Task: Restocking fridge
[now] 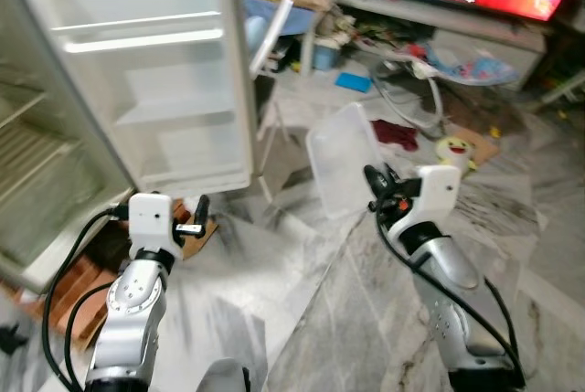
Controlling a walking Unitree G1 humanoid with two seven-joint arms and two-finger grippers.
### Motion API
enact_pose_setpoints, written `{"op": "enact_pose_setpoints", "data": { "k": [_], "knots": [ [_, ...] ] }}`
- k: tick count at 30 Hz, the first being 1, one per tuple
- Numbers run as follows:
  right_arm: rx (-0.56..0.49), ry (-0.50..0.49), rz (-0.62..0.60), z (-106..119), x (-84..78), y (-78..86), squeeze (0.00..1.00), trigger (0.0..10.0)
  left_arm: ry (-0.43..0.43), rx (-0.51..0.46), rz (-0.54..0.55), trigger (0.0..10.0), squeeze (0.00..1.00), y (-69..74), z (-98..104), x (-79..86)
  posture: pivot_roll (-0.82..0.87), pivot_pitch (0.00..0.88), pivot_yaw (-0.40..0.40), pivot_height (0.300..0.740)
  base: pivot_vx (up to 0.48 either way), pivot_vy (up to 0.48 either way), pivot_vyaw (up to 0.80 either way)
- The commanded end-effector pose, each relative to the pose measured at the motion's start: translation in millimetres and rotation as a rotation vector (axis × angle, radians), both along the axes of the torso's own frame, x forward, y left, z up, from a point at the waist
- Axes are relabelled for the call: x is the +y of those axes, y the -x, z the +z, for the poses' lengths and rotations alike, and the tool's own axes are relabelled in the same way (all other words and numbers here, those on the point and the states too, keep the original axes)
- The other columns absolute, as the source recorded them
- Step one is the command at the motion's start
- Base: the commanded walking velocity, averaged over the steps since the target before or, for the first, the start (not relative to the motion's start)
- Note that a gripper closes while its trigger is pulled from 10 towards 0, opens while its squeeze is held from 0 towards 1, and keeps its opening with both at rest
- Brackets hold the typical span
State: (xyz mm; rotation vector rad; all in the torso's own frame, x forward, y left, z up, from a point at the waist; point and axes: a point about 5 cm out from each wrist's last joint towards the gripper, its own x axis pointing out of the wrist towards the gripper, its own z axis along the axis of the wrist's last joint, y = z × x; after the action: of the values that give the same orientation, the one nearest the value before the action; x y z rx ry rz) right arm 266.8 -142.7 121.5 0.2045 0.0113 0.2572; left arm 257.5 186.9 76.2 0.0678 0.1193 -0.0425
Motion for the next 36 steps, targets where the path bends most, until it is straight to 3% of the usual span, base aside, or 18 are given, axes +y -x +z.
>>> {"op": "enact_pose_setpoints", "data": {
  "k": [1,24,36],
  "knots": [
    [-0.024,-0.01,0.018,4.8,4.6,-1.3,0.0,10.0,-0.024,-0.005,0.013,10.0,0.0,0.5,2.7,6.7,-0.03,0.028,-0.048,0.74,0.0,0.0,0.8],
    [-0.045,-0.002,0.07,7.5,10.2,-5.1,0.0,10.0,-0.037,-0.018,0.003,10.0,0.0,0.3,3.6,2.7,-0.01,0.034,-0.056,0.74,0.0,0.0,0.8],
    [-0.053,0.024,0.095,7.6,13.0,-4.7,0.0,10.0,-0.046,-0.029,0.027,10.0,0.0,-2.6,5.7,9.2,-0.01,0.04,-0.057,0.74,0.0,0.0,0.8]
  ]
}}
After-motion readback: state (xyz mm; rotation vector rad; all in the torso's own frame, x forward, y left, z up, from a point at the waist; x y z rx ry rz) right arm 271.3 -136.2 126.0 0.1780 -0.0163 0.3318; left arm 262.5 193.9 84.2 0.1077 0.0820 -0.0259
